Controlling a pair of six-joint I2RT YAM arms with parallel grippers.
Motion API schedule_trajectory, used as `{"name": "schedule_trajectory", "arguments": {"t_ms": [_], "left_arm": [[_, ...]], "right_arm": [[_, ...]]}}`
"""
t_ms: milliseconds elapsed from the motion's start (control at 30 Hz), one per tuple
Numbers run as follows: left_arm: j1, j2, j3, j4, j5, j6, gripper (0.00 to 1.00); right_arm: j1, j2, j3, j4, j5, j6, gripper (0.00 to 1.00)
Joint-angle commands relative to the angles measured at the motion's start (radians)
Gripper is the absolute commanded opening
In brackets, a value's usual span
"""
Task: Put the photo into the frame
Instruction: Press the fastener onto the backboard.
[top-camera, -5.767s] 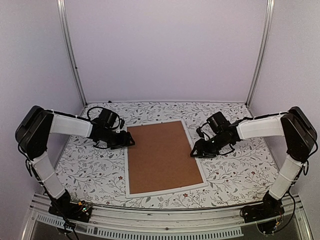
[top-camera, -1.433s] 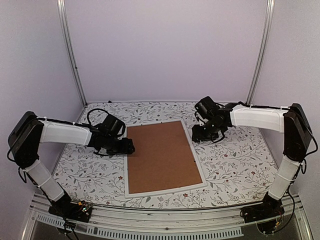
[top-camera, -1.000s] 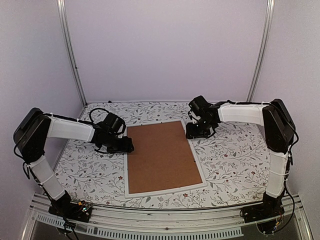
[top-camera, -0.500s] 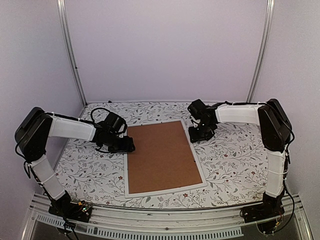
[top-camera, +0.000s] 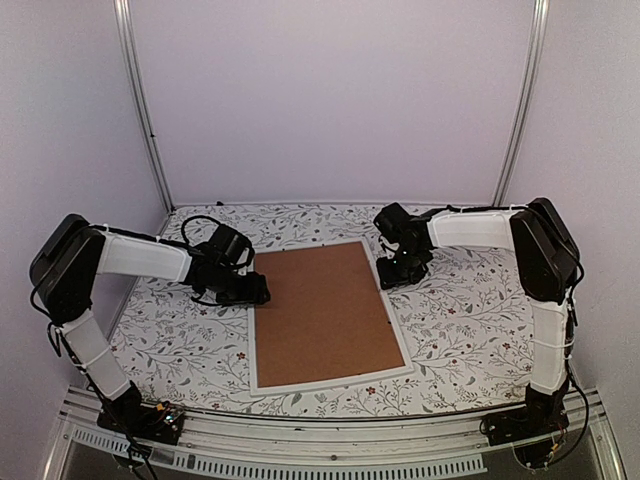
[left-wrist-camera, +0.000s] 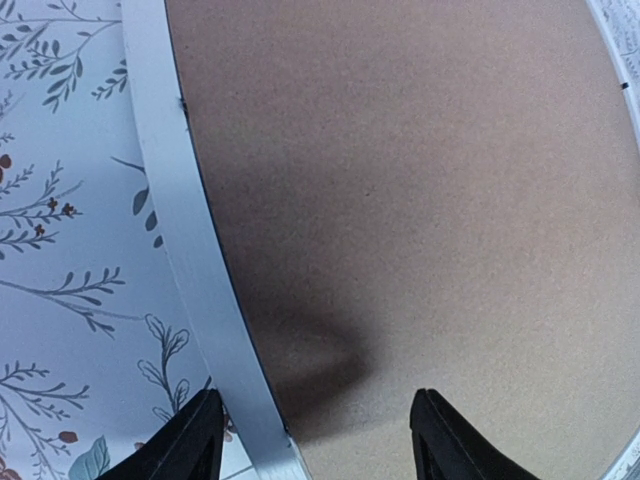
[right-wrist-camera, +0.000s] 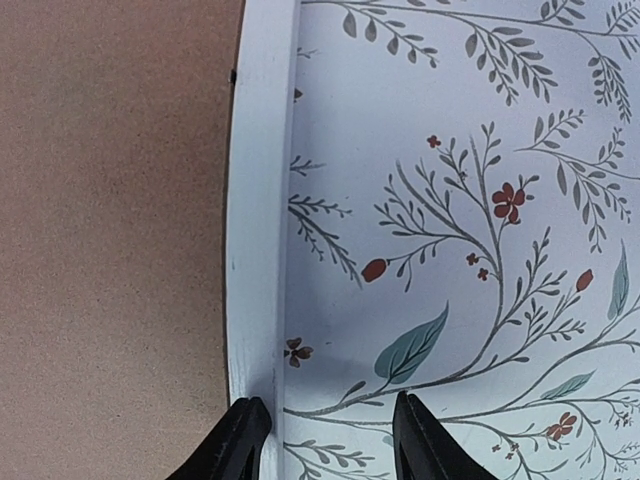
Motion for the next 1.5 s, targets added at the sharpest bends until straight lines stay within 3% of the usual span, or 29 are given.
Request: {"name": "schedule_trajectory", "arguments": {"t_ms": [0,1133,1300,1467], "left_arm": [[0.008,0.015,0.003,0.032,0.015,0.012,0.67],[-0.006,0.03,-0.034,0.087,0.071,-0.018,0.66],[-0.006,0.031,-0.028,0.086,0.065,-0.013,0.65],[-0.005,0.03,-0.021,0.081,0.061,-0.008,0.66]], "right_arm": [[-0.002,0.027,0.004,-0.026,-0.008,-0.005,0.47],[0.088,0.118,0.055,-0.069,0.036,0.058,0.46],[0.088,0.044,0.039,-0.026,-0.003,0.051,0.45],[0.049,-0.074,-0.001,0.071,-0.15,0.04,0.47]]}}
